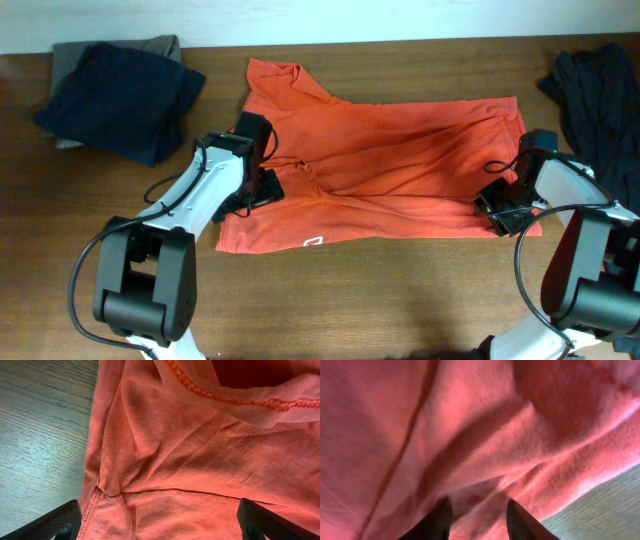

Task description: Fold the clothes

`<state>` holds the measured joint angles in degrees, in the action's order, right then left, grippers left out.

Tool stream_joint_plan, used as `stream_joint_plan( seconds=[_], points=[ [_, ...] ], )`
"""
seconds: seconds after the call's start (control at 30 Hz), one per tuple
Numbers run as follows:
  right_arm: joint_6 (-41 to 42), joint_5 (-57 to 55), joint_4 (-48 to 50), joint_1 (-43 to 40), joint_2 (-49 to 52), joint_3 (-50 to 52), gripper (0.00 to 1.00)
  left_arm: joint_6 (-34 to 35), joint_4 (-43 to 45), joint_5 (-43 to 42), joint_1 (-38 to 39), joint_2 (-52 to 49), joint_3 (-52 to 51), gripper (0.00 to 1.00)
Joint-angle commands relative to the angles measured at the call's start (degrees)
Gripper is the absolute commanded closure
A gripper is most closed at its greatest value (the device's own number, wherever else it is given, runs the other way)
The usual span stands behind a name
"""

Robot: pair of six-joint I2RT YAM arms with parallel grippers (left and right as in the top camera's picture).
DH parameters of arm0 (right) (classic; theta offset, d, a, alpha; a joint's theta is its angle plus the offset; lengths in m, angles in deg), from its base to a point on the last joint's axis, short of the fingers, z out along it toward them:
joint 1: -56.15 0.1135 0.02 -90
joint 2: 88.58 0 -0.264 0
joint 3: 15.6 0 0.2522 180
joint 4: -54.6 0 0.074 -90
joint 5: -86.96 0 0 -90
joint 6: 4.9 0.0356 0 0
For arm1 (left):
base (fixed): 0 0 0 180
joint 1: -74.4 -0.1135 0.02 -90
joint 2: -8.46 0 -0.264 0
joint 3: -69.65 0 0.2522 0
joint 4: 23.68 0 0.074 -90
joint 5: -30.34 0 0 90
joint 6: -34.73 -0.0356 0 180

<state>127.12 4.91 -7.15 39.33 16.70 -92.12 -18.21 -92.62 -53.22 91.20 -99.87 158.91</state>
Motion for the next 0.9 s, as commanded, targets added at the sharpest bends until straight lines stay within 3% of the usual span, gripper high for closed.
stream_joint_plan(
  seconds=[0.0, 0.3, 0.6, 0.87],
  points=[
    [0.7, -1.1, 0.7, 0.4, 0.5, 0.4, 0.63, -0.7, 0.1, 0.9, -0.3, -0.3, -0.5, 0.01],
    [0.7, -1.1, 1.5, 0.3, 0.5, 0.4, 0.75, -0.7, 0.1, 0.9, -0.3, -0.3, -0.5, 0.01],
    [0.7, -1.1, 2.2, 0.3, 0.5, 0.4, 0.73, -0.7, 0.1, 0.9, -0.3, -0.3, -0.5, 0.01],
    [0.3, -1.1, 2.7, 0.3, 0.5, -0.3, 0.63, -0.7, 0.1, 0.9, -0.3, -0.3, -0.5, 0.01]
  ],
)
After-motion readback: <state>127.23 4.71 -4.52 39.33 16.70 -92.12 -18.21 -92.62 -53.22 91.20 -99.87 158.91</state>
